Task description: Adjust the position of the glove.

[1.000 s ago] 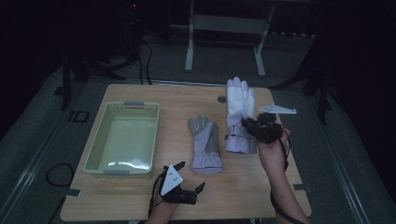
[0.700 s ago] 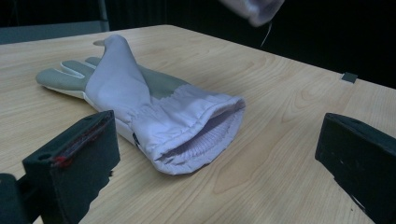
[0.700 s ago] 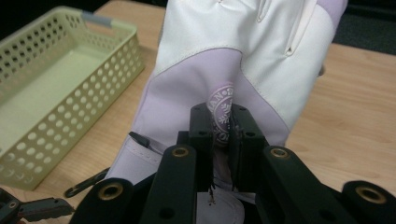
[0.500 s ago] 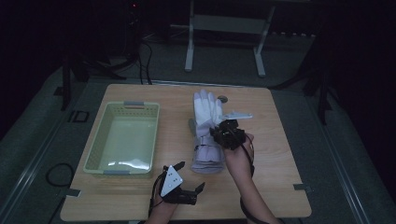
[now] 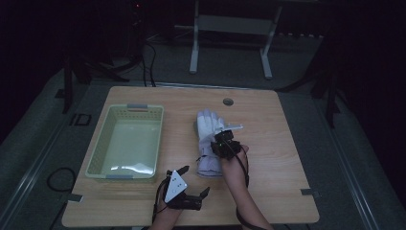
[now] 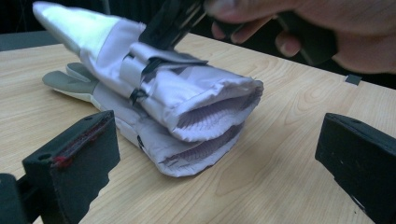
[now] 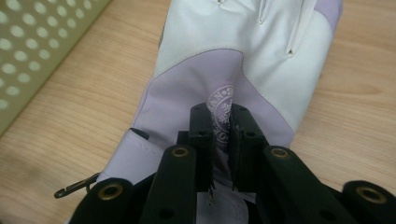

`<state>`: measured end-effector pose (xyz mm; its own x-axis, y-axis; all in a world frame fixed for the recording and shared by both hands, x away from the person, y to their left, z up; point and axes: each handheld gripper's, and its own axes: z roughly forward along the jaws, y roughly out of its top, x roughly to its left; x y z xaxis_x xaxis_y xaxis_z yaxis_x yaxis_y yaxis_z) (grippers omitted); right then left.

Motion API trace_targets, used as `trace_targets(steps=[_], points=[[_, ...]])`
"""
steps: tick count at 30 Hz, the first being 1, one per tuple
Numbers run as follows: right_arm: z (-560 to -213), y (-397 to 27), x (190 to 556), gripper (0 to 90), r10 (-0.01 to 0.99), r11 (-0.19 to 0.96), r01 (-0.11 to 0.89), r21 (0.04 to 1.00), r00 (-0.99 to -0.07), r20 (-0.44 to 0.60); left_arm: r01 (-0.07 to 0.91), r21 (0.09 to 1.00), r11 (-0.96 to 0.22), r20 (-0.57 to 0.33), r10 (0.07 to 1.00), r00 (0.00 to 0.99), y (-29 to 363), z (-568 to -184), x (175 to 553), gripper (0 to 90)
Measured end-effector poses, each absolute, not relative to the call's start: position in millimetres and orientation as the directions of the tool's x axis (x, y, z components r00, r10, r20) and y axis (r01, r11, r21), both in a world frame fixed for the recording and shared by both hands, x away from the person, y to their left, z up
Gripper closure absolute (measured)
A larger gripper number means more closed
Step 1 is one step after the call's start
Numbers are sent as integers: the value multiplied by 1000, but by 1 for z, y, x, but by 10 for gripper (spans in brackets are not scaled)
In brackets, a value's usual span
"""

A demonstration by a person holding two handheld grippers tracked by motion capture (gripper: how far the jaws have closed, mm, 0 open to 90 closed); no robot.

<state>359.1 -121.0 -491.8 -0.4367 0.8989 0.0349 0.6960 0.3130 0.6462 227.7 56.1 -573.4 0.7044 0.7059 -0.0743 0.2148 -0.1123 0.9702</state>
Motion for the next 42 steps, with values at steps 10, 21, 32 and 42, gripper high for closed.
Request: trace_targets(steps=[10, 21, 32, 42], points=[[-508, -125, 364, 805, 906, 304, 709, 636, -422, 39, 216, 969, -119, -72, 702, 709, 56, -573, 228, 0], [-509, -151, 369, 785, 930, 267, 706, 655, -367, 17, 219, 969, -115, -76, 703, 707, 56, -574, 228, 0], [-492, -167, 365, 484, 887, 286, 623, 728, -460, 46, 225, 967, -119, -80, 697, 713, 55, -574, 229, 0], [-485, -187, 361, 131, 800, 315, 519, 794, -595, 71, 230, 966, -119, -85, 695, 714, 55, -574, 230, 0]])
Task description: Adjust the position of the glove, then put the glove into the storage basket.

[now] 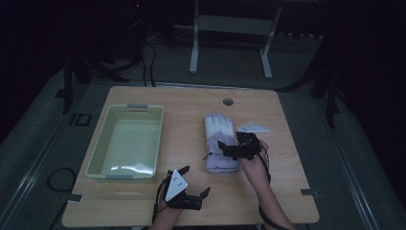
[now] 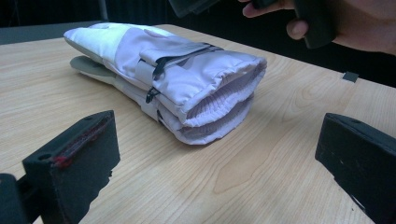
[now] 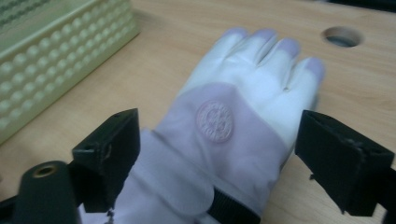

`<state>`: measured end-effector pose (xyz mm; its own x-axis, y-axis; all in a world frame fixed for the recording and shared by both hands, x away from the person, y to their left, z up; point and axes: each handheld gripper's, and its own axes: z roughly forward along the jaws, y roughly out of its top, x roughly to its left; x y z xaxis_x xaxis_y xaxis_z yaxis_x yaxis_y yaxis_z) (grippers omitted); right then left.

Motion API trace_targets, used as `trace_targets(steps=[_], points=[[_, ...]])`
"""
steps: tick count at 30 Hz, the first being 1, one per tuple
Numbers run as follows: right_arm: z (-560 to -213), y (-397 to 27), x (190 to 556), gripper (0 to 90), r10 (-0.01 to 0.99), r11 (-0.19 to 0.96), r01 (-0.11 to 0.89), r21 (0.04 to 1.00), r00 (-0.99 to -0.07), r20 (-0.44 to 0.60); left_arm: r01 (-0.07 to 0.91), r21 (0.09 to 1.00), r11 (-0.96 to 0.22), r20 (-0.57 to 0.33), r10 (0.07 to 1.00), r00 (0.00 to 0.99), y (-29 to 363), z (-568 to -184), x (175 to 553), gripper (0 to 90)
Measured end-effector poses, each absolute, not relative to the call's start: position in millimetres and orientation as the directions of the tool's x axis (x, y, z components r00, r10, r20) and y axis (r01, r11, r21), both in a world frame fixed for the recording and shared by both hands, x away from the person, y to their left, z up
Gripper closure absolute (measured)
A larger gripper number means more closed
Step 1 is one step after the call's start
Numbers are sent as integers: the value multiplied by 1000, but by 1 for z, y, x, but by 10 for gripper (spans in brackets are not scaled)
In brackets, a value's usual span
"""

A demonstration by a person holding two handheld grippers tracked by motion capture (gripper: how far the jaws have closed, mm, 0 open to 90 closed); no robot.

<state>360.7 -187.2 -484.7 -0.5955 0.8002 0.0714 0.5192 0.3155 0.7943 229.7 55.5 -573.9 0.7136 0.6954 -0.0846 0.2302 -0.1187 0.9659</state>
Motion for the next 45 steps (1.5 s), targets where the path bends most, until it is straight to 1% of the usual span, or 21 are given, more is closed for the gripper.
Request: trace_targets(steps=[1, 3, 4, 7, 11, 17, 19, 20, 21, 23, 25, 26, 28, 29, 30, 31, 34, 38, 42, 43, 45], points=[[-485, -187, 361, 131, 800, 315, 519, 794, -595, 71, 230, 966, -119, -85, 695, 714, 55, -574, 230, 0], [-484, -191, 362, 140, 785, 325, 507, 798, -616, 72, 230, 966, -119, -84, 696, 713, 55, -574, 230, 0], [-484, -195, 363, 141, 765, 344, 498, 796, -640, 70, 230, 966, -120, -84, 696, 714, 55, -574, 230, 0], [-486, -201, 363, 142, 746, 365, 479, 798, -663, 58, 229, 966, -124, -80, 695, 715, 55, -574, 230, 0], [-488, -212, 363, 152, 713, 365, 459, 810, -697, 74, 229, 965, -127, -79, 694, 715, 55, -574, 230, 0], [-490, -225, 362, 151, 703, 370, 455, 810, -707, 76, 239, 963, -127, -88, 687, 722, 55, -574, 231, 0], [-491, -231, 361, 158, 692, 363, 434, 825, -718, 73, 239, 962, -131, -84, 692, 717, 54, -574, 231, 0], [-491, -234, 360, 175, 688, 359, 411, 838, -723, 60, 240, 961, -135, -80, 696, 714, 54, -574, 231, 0], [-491, -240, 357, 175, 682, 349, 364, 864, -731, 32, 234, 961, -149, -64, 701, 710, 52, -573, 230, 0], [-490, -242, 356, 174, 675, 340, 352, 872, -737, 34, 230, 961, -156, -55, 706, 707, 51, -573, 229, 0], [-490, -246, 356, 151, 676, 363, 384, 849, -736, 44, 221, 961, -165, -42, 705, 708, 50, -573, 228, 0], [-490, -248, 357, 157, 686, 377, 407, 832, -726, 44, 221, 961, -166, -41, 704, 709, 50, -573, 228, 0], [-491, -253, 356, 165, 688, 376, 399, 836, -725, 37, 227, 961, -160, -48, 709, 704, 50, -573, 228, 0], [-491, -256, 355, 160, 690, 369, 399, 839, -723, 41, 236, 960, -153, -55, 721, 691, 50, -573, 228, 0], [-490, -261, 355, 136, 700, 360, 409, 839, -713, 48, 247, 958, -148, -62, 731, 679, 51, -573, 228, 0], [-490, -263, 355, 136, 702, 352, 428, 833, -709, 67, 267, 952, -150, -73, 736, 674, 50, -573, 229, 0], [-488, -269, 355, 119, 707, 331, 435, 837, -702, 86, 288, 945, -158, -84, 732, 676, 50, -573, 232, 0], [-485, -276, 353, 118, 712, 325, 427, 844, -697, 78, 273, 943, -190, -55, 721, 690, 49, -570, 237, 0], [-485, -278, 353, 118, 709, 336, 427, 840, -701, 73, 344, 924, -164, -123, 726, 677, 54, -563, 244, 0], [-485, -278, 352, 118, 711, 349, 416, 839, -701, 52, 379, 915, -140, -179, 701, 690, 56, -557, 249, 0], [-484, -278, 352, 118, 708, 354, 415, 838, -704, 50, 386, 913, -135, -194, 688, 699, 56, -554, 252, 0]])
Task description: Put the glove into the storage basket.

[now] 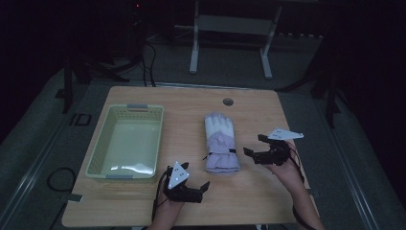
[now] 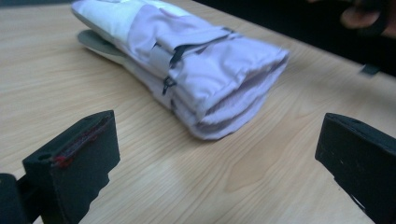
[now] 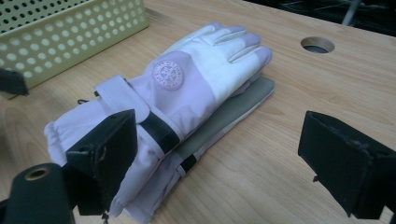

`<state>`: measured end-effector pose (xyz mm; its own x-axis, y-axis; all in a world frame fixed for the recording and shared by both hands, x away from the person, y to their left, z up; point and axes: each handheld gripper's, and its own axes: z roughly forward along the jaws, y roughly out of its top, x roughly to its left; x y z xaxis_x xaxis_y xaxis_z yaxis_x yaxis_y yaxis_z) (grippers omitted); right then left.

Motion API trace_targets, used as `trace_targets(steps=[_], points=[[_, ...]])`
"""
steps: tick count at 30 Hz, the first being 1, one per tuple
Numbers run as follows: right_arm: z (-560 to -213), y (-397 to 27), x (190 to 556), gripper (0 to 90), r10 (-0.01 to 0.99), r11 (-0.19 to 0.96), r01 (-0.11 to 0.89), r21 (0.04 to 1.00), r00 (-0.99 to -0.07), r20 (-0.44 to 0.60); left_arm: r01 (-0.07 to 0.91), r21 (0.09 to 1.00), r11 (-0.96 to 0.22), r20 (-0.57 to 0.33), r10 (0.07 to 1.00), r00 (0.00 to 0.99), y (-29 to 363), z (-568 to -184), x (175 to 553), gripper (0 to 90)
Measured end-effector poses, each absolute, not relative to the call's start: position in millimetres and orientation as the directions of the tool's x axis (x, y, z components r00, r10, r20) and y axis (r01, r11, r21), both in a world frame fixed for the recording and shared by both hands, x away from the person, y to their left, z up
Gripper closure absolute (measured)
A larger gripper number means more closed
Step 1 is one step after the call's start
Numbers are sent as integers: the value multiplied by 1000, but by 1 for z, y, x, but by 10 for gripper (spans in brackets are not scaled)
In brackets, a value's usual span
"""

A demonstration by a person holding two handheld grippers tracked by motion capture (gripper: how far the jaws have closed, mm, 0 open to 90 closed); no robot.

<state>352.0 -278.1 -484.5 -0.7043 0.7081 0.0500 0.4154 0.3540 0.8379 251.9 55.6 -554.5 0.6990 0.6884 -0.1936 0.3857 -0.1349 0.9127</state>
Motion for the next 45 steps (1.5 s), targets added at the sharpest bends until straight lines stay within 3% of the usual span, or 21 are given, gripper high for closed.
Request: trace_targets(steps=[6, 9, 20, 23, 27, 32, 34, 38, 41, 45], points=[[-482, -278, 355, 156, 714, 376, 398, 837, -700, 12, 385, 911, -149, -204, 648, 734, 48, -535, 270, 0], [-482, -274, 362, 222, 714, 410, 387, 826, -700, -27, 397, 906, -147, -214, 650, 729, 45, -526, 285, 0], [-485, -251, 388, 281, 705, 400, 391, 829, -710, -5, 385, 883, -270, -102, 690, 717, 21, -518, 336, 0], [-489, -242, 395, 310, 705, 404, 403, 821, -710, 2, 418, 870, -261, -116, 716, 688, 18, -521, 346, 0], [-500, -235, 400, 316, 704, 399, 431, 809, -710, 30, 493, 839, -228, -200, 715, 670, 17, -529, 352, 0], [-517, -230, 399, 315, 702, 436, 452, 778, -712, 21, 553, 789, -266, -212, 728, 652, 11, -549, 351, 0], [-524, -228, 400, 314, 705, 452, 476, 754, -709, 24, 580, 771, -262, -238, 727, 644, 12, -556, 353, 59], [-536, -227, 403, 330, 722, 456, 544, 704, -689, 65, 607, 744, -280, -258, 717, 647, 10, -562, 357, 68], [-539, -223, 406, 332, 722, 455, 582, 674, -684, 103, 614, 735, -286, -276, 702, 657, 10, -564, 360, 148], [-543, -223, 412, 427, 710, 424, 645, 636, -672, 208, 630, 723, -284, -311, 681, 664, 9, -567, 365, 202]])
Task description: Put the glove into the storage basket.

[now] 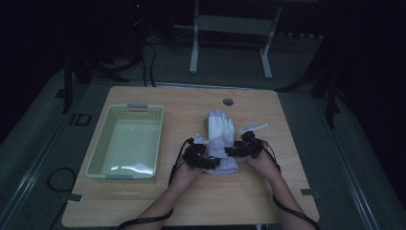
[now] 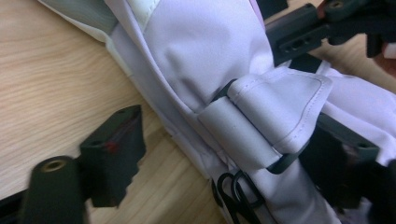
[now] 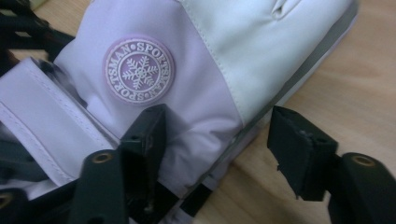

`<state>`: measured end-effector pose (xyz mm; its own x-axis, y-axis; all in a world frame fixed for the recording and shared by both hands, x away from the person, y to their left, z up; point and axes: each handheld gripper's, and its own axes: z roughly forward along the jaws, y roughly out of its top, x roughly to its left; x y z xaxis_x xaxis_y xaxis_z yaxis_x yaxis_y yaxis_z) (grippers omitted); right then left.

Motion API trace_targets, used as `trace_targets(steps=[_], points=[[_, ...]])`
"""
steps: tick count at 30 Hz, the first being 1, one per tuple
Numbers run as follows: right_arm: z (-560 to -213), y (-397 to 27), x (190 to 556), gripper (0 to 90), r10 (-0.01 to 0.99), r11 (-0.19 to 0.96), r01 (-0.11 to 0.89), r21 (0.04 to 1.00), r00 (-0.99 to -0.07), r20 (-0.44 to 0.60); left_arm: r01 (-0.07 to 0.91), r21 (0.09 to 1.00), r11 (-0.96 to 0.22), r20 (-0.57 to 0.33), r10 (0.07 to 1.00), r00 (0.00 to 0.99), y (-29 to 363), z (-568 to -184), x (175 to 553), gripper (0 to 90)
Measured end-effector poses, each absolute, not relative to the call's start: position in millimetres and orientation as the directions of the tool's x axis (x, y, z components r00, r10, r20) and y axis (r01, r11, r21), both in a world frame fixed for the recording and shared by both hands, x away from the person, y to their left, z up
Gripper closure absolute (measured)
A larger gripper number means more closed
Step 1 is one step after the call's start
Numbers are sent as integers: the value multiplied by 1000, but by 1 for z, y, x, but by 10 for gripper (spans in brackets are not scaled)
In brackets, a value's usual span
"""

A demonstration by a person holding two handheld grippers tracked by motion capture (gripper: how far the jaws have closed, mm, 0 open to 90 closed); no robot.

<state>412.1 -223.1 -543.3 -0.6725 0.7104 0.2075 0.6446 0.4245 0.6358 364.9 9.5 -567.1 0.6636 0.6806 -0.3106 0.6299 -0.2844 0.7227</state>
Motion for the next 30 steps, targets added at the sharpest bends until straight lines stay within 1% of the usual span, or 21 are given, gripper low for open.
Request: trace_targets(steps=[1, 2, 3, 4, 5, 6, 7, 8, 9, 12, 14, 18, 23, 30], points=[[-544, -224, 414, 443, 705, 409, 662, 628, -667, 243, 642, 714, -279, -337, 666, 665, 10, -568, 367, 221], [-546, -225, 414, 464, 703, 402, 673, 621, -661, 262, 652, 707, -276, -355, 658, 664, 10, -569, 368, 265], [-546, -225, 415, 481, 698, 397, 675, 622, -662, 273, 656, 701, -278, -361, 655, 664, 11, -569, 370, 268], [-547, -226, 415, 517, 694, 396, 676, 622, -664, 280, 665, 694, -274, -381, 644, 663, 11, -569, 371, 291], [-547, -226, 415, 544, 691, 392, 680, 620, -662, 290, 666, 692, -278, -381, 643, 665, 10, -569, 371, 328], [-547, -225, 414, 575, 690, 389, 681, 620, -661, 293, 666, 688, -287, -378, 642, 667, 10, -569, 372, 339], [-547, -224, 414, 609, 691, 387, 679, 624, -661, 292, 673, 681, -287, -385, 642, 663, 10, -568, 373, 366], [-546, -223, 412, 653, 695, 387, 675, 629, -662, 282, 671, 682, -292, -378, 645, 664, 10, -567, 373, 407], [-546, -222, 411, 678, 700, 387, 669, 634, -661, 270, 661, 689, -299, -363, 647, 670, 9, -565, 372, 432], [-543, -216, 405, 758, 727, 401, 648, 648, -655, 205, 644, 700, -309, -338, 652, 679, 9, -561, 370, 544], [-541, -213, 402, 783, 737, 405, 639, 654, -651, 179, 642, 703, -307, -334, 654, 679, 9, -559, 369, 595], [-536, -209, 397, 801, 753, 408, 628, 663, -642, 145, 643, 699, -313, -336, 651, 681, 9, -554, 368, 649], [-526, -206, 392, 809, 761, 408, 610, 679, -638, 115, 631, 708, -317, -327, 645, 691, 12, -543, 367, 673], [-504, -203, 386, 811, 759, 381, 582, 719, -641, 116, 599, 724, -342, -289, 638, 714, 19, -516, 364, 680]])
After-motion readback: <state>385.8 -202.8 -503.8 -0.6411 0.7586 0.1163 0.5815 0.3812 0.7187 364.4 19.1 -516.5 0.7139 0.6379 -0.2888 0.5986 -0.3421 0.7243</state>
